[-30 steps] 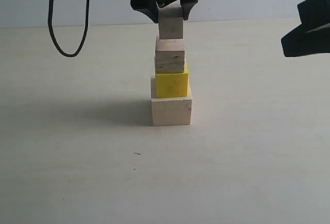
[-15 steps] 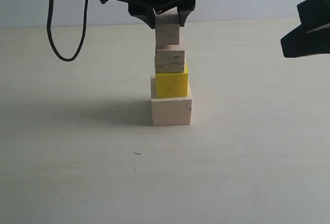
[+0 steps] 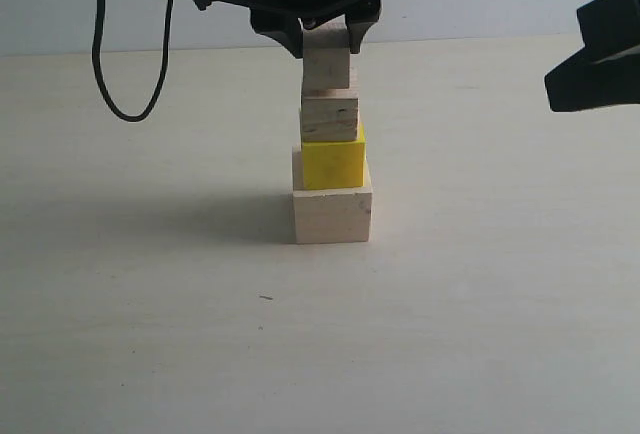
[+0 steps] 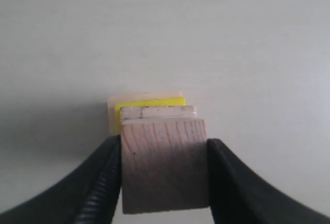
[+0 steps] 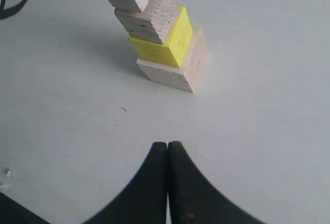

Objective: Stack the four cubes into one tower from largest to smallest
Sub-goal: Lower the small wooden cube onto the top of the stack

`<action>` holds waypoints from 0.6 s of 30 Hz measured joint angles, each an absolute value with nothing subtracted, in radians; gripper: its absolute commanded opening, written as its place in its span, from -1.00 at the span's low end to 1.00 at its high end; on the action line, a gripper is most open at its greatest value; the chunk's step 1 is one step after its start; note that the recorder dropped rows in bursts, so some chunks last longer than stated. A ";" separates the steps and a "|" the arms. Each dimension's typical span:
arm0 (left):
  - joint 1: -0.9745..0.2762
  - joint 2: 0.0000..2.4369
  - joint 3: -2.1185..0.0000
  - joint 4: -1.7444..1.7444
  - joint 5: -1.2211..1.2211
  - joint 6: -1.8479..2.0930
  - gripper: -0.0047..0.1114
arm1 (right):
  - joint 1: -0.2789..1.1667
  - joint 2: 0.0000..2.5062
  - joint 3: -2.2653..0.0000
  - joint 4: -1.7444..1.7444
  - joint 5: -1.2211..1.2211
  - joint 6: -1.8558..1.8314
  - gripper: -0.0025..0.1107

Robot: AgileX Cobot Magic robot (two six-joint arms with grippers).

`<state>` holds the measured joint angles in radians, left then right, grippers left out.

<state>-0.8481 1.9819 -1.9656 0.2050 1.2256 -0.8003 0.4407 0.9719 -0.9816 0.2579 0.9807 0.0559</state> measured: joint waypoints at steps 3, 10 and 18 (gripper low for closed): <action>-0.848 1.982 -1.966 0.197 1.226 -0.800 -0.92 | 0.441 0.972 -0.982 0.258 0.981 0.056 -0.96; -0.848 1.982 -1.966 0.195 1.226 -0.800 -0.92 | 0.441 0.972 -0.982 0.258 0.981 0.056 -0.96; -0.848 1.990 -1.966 0.195 1.226 -0.796 -0.92 | 0.441 0.972 -0.982 0.258 0.981 0.056 -0.96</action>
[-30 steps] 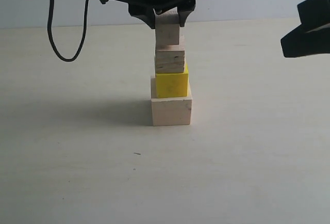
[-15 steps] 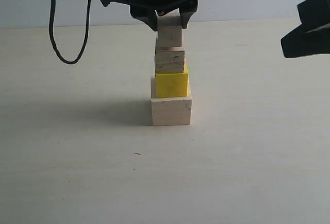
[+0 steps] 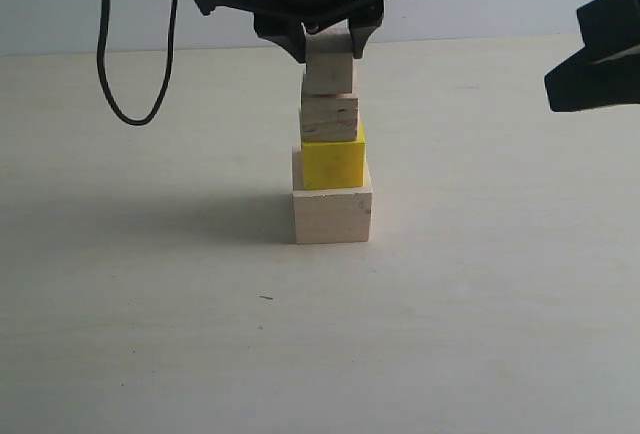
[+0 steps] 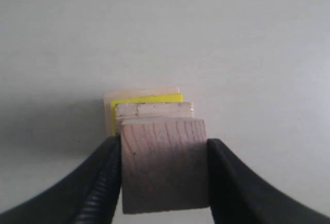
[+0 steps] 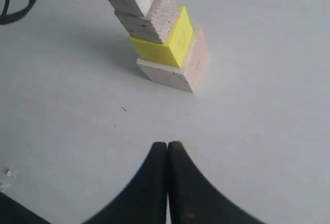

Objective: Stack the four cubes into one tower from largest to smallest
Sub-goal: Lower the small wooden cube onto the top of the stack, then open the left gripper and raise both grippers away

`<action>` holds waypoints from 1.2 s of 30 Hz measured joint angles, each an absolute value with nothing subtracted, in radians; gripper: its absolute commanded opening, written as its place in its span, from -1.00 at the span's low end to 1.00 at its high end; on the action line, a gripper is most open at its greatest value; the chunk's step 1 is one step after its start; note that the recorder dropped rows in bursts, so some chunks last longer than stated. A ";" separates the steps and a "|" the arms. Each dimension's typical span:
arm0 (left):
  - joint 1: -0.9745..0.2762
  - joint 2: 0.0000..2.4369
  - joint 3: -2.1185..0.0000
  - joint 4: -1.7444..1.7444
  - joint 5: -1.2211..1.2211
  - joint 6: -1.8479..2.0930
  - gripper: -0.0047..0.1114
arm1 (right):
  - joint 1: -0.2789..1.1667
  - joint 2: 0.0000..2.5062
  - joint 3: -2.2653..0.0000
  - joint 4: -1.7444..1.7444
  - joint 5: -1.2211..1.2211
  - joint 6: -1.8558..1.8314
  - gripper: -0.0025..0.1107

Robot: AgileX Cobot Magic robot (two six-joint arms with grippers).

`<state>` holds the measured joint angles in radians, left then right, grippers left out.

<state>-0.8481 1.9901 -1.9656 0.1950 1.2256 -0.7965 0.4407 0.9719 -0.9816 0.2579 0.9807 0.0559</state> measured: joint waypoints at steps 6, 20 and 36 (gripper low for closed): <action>-0.848 1.999 -1.966 0.195 1.222 -0.796 -0.92 | 0.441 0.972 -0.982 0.258 0.989 0.056 -0.96; -0.848 1.999 -1.966 0.195 1.222 -0.796 0.32 | 0.441 0.972 -0.982 0.258 0.993 0.056 -0.96; -0.848 1.993 -1.980 0.195 1.224 -0.794 0.68 | 0.441 0.972 -0.982 0.258 0.995 0.056 -0.96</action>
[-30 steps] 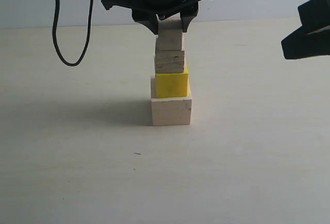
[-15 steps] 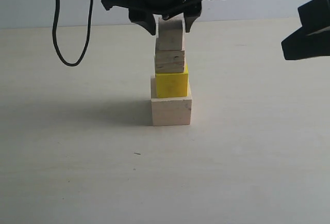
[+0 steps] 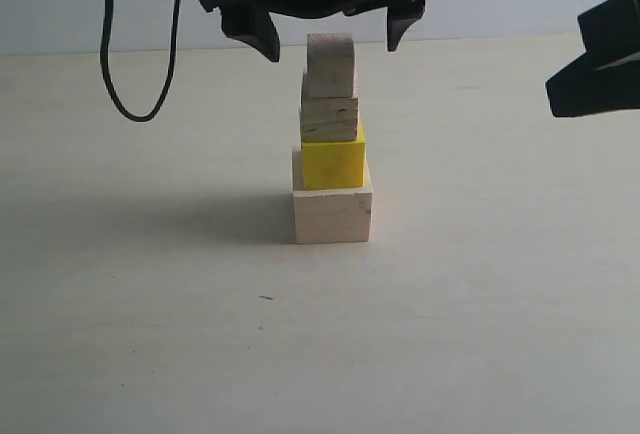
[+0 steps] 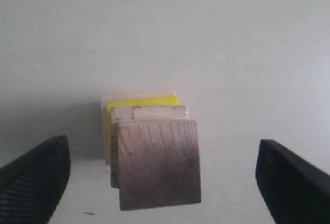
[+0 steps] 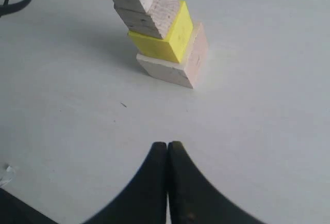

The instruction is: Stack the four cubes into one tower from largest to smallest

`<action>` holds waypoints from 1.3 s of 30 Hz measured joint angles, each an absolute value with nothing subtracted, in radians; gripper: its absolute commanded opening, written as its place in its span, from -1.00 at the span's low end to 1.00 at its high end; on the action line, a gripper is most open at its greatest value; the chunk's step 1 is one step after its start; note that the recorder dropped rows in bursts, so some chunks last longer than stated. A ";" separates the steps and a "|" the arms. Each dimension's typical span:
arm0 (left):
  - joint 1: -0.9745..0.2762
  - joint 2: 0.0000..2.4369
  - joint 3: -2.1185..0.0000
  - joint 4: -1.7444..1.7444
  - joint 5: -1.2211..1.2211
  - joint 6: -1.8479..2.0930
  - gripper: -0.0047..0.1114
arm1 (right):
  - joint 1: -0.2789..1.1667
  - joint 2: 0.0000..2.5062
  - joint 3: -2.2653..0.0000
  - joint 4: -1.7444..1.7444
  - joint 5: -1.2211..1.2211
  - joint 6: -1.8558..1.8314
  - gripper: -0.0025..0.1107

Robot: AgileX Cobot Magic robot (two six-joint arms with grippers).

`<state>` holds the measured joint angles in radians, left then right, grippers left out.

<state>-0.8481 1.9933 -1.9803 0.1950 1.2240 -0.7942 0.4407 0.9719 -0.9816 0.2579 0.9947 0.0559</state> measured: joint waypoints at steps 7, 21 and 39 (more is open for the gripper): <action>-0.848 1.917 -2.017 0.191 1.225 -0.758 0.65 | 0.441 0.972 -0.982 0.259 0.996 0.056 -0.96; -0.848 1.704 -2.031 0.174 1.225 -0.546 -0.89 | 0.441 0.972 -0.982 0.259 0.996 0.054 -0.96; -0.848 1.210 -1.363 0.556 1.070 -0.570 -0.90 | 0.441 0.838 -0.982 -0.019 0.811 0.260 -0.96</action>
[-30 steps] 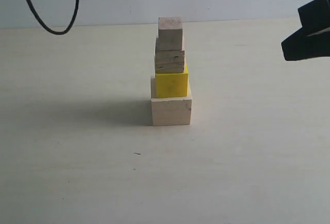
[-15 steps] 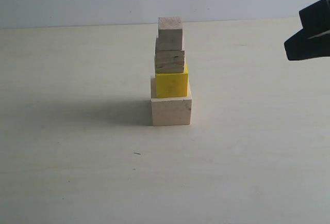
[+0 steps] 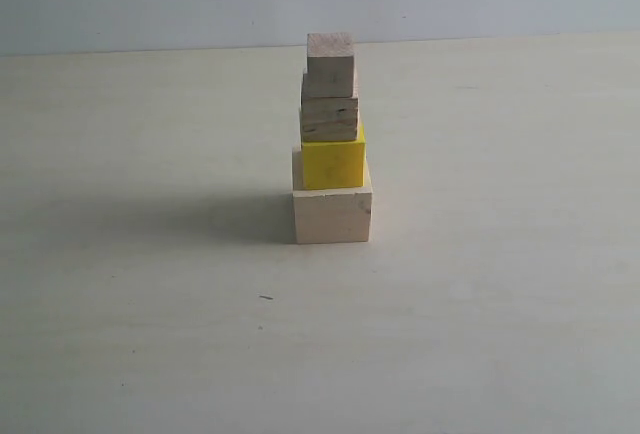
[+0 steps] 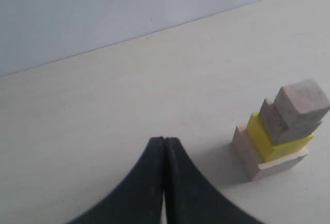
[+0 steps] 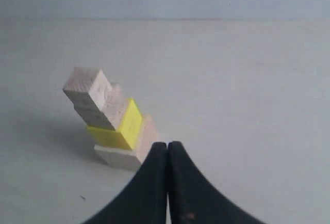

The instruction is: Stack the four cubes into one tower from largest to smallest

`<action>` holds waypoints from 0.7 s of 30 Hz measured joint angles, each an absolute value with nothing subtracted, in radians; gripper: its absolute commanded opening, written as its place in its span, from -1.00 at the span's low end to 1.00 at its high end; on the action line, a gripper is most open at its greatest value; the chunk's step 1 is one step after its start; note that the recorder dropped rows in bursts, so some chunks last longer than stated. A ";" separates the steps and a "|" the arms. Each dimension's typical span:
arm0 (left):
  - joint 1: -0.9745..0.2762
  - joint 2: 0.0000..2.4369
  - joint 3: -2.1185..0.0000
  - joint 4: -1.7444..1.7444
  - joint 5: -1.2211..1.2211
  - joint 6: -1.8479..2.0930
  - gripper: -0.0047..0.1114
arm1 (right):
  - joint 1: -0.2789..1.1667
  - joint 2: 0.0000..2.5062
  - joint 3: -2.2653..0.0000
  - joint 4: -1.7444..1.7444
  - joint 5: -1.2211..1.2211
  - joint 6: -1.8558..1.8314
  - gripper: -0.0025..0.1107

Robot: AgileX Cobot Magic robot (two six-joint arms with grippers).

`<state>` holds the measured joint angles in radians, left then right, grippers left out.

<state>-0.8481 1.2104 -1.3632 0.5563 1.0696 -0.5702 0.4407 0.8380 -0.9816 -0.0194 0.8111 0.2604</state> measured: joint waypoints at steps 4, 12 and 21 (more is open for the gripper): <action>-0.848 1.042 -1.132 0.605 0.981 -0.624 -0.90 | 0.441 0.811 -0.982 -0.021 0.779 0.260 -0.96; -0.848 0.795 -0.865 0.662 0.957 -0.674 -0.90 | 0.441 0.807 -0.982 -0.021 0.768 0.267 -0.96; -0.848 0.681 -0.834 0.670 0.974 -0.677 -0.90 | 0.441 0.807 -0.982 -0.007 0.767 0.273 -0.96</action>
